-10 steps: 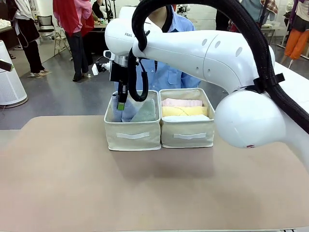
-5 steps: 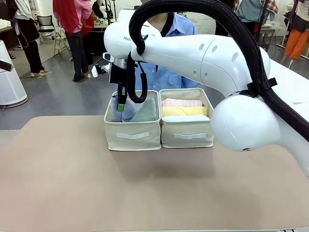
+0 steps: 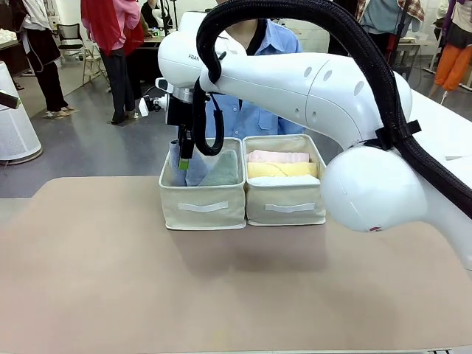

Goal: Sort the towels based on their folding style.
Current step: Pick up another triangle-folded towel from the table and place it in the left Fabric basket.

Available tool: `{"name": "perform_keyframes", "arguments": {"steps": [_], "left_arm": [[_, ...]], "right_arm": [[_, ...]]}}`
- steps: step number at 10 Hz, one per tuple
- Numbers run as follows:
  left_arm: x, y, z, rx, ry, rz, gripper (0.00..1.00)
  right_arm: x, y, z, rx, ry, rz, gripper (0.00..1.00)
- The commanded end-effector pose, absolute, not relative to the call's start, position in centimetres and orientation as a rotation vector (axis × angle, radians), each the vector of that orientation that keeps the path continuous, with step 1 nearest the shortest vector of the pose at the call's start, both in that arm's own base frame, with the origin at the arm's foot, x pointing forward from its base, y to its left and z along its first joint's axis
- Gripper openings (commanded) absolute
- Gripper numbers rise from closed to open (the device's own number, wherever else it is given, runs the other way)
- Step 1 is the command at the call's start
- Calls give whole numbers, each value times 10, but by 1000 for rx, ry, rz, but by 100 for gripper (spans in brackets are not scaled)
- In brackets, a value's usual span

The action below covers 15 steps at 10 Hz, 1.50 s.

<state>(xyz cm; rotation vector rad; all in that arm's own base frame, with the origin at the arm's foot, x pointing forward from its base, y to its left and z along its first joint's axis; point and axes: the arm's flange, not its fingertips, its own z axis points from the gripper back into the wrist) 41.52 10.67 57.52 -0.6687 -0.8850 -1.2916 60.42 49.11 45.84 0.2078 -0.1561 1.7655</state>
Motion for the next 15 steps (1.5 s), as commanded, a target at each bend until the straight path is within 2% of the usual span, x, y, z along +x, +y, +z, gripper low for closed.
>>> {"name": "perform_keyframes", "arguments": {"steps": [1,15], "left_arm": [[414,107,577,-669,-892,-1293,100],[414,107,577,-669,-892,-1293,100]], "right_arm": [[628,510,468,200,-161,1773,100],[618,503,502,54,-295,1747,100]]}}
